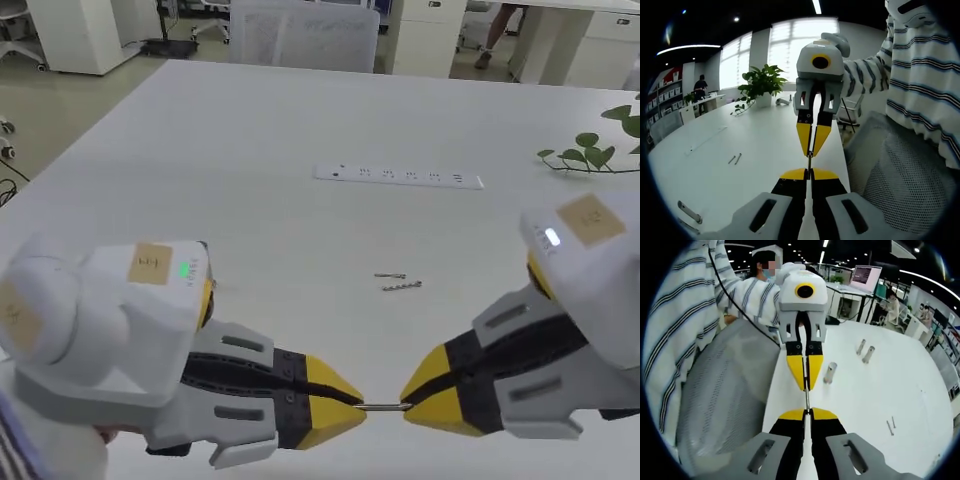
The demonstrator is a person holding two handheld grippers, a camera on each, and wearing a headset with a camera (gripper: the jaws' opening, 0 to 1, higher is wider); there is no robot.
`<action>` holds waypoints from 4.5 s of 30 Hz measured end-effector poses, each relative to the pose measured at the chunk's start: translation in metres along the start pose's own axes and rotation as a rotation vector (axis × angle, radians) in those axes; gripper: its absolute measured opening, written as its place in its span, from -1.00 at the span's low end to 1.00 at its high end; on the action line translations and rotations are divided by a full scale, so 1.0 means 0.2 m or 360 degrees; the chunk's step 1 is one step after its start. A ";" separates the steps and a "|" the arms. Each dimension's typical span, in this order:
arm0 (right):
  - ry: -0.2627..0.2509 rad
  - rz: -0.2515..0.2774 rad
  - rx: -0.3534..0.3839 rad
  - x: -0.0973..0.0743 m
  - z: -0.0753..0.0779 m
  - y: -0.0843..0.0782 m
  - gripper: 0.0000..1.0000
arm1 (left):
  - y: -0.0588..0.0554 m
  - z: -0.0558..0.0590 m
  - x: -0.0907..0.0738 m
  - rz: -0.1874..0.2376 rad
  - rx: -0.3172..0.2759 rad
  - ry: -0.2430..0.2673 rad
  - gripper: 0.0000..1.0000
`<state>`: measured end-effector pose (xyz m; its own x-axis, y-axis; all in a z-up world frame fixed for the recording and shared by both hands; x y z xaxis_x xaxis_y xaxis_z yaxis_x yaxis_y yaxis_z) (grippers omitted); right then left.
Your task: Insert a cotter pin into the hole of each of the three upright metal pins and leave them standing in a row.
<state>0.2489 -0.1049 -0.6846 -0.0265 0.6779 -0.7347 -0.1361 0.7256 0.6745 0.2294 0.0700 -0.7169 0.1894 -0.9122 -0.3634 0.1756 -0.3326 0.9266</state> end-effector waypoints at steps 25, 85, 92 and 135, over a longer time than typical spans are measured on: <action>-0.0039 0.0048 0.0055 0.02 -0.02 -0.01 -0.94 | -0.03 0.00 0.03 -0.0029 -0.0143 -0.0001 -0.83; -0.0390 0.0036 0.0493 0.36 0.05 -0.02 -0.94 | -0.40 -0.33 -0.17 -0.0298 -0.0278 0.0267 -0.70; -0.0393 0.0066 0.0502 0.39 0.06 0.01 -0.94 | -0.39 -0.34 -0.18 -0.0295 -0.0281 0.0281 -0.75; -0.0390 0.0132 0.0434 0.49 0.11 0.06 -0.94 | -0.38 -0.22 -0.11 -0.0307 -0.0479 0.0592 -0.76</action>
<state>0.2665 -0.0260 -0.7466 0.2156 0.7197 -0.6599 0.1262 0.6496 0.7497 0.2548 0.1266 -0.7829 0.4475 -0.6759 -0.5855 0.5010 -0.3529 0.7902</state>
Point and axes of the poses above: the centre of the closed fingertips' face, and the gripper's own axes: x roughly forward along the fingers, z roughly to its right, y roughly out of its top, the point moved 10 cm from there along -x, roughly backward along the fingers, and after that the axes turned 3 degrees about -x, right-handed, at the moved point
